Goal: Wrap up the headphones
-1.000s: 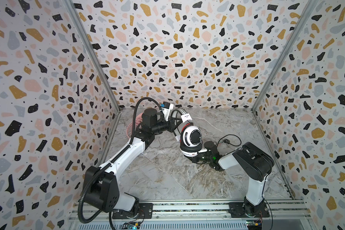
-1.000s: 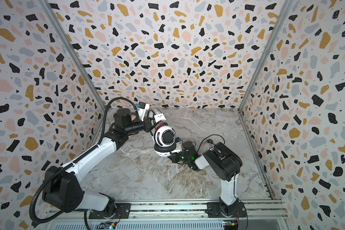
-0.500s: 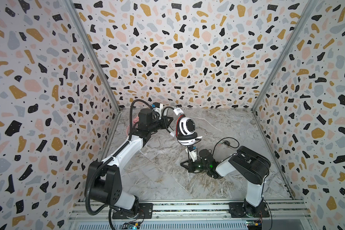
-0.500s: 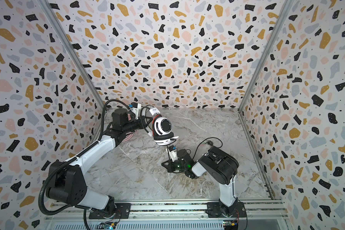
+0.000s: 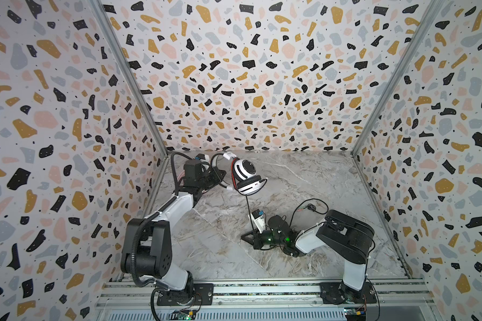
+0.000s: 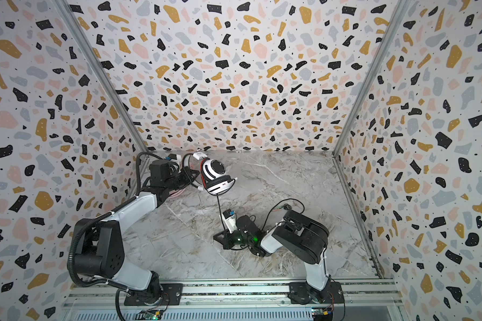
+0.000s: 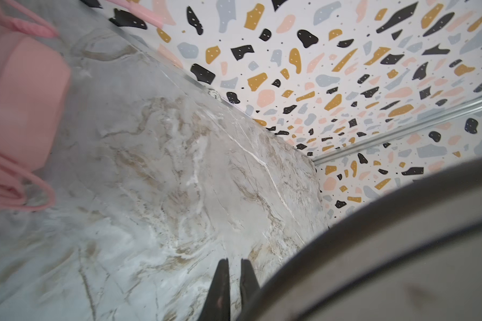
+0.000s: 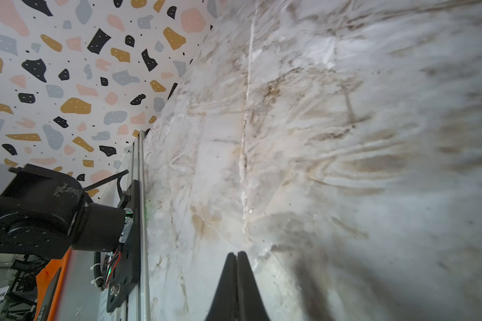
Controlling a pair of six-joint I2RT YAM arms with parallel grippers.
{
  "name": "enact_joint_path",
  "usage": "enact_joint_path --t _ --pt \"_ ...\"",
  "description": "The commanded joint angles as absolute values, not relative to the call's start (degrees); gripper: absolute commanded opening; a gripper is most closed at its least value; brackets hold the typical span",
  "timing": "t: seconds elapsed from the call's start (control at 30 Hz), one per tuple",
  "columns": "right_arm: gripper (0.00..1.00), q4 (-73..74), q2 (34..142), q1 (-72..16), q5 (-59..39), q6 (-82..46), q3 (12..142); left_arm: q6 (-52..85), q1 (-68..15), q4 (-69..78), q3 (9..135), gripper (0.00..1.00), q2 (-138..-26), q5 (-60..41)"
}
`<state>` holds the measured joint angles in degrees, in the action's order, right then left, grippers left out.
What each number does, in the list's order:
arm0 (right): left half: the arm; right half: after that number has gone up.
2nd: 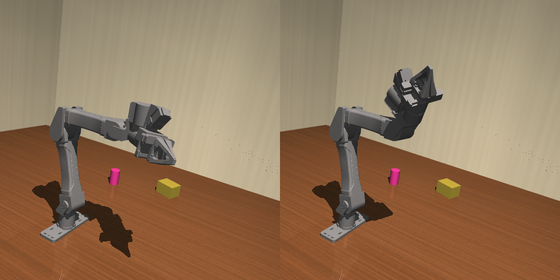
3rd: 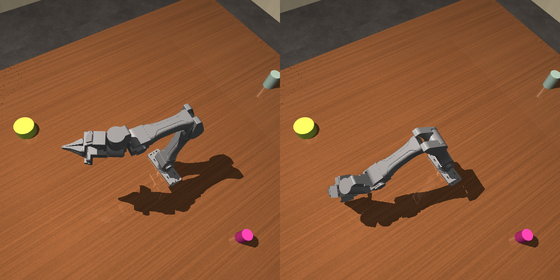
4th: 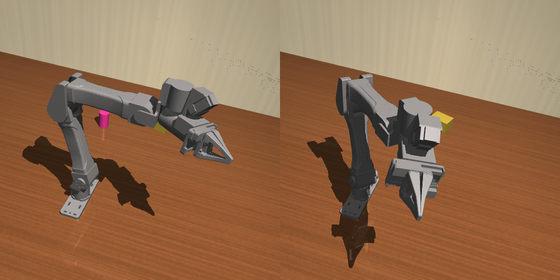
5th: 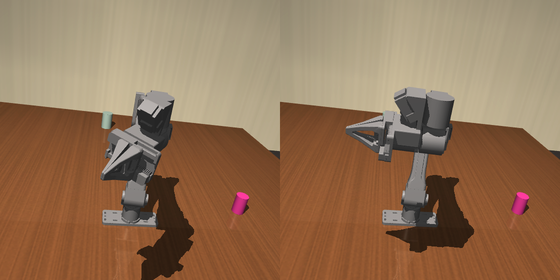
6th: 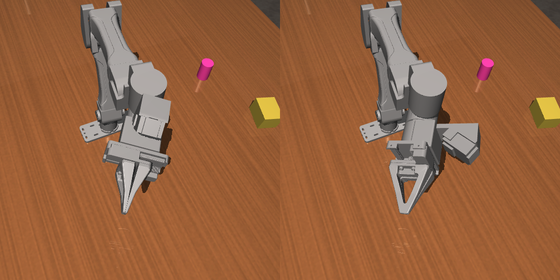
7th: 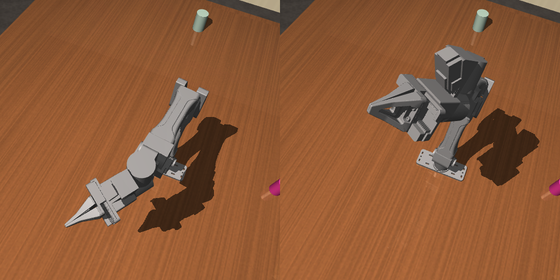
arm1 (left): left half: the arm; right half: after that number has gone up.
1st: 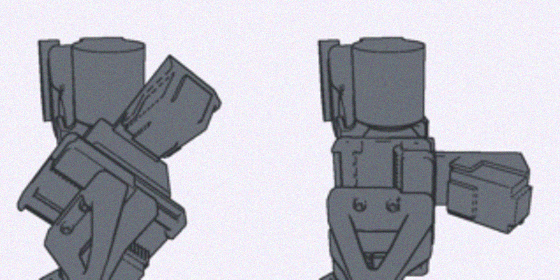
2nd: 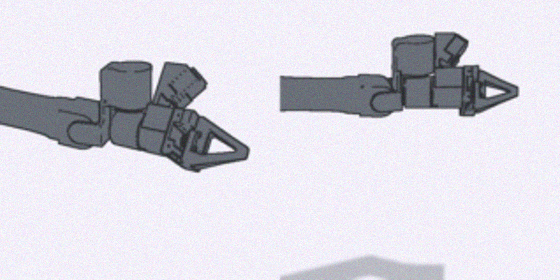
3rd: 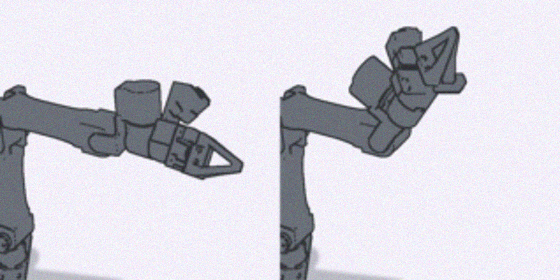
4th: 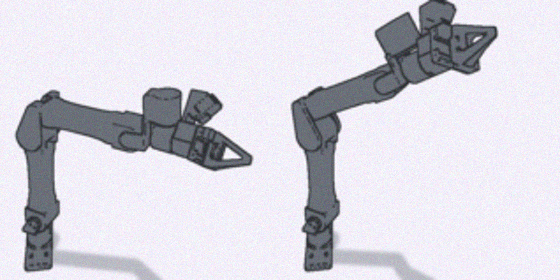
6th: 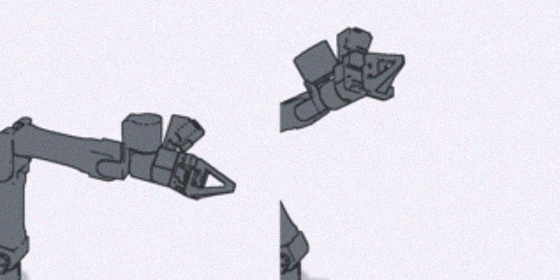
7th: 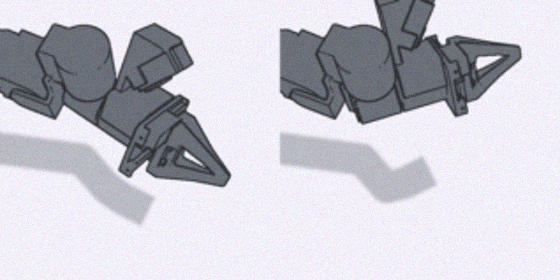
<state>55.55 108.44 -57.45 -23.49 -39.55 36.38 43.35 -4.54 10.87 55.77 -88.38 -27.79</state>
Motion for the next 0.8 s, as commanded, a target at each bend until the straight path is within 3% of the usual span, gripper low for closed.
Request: enact_joint_path --t 0.0,0.3,0.43,0.77 --pt "0.05 50.9 108.9 -59.3 -23.5 -38.6 37.0 49.5 -1.7 20.1 56.1 0.0 -86.9 -26.6" --pt "0.05 44.0 106.6 -63.0 -22.0 -35.1 39.1 46.9 3.3 13.9 56.5 0.0 -88.0 -21.6" --pt "0.05 32.7 103.2 -68.1 -14.9 -28.3 42.7 46.1 3.7 11.6 56.8 0.0 -88.2 -20.1" --pt "0.05 21.5 94.1 -73.1 -8.8 -23.3 46.4 42.3 3.9 6.6 58.2 0.0 -87.0 -15.0"
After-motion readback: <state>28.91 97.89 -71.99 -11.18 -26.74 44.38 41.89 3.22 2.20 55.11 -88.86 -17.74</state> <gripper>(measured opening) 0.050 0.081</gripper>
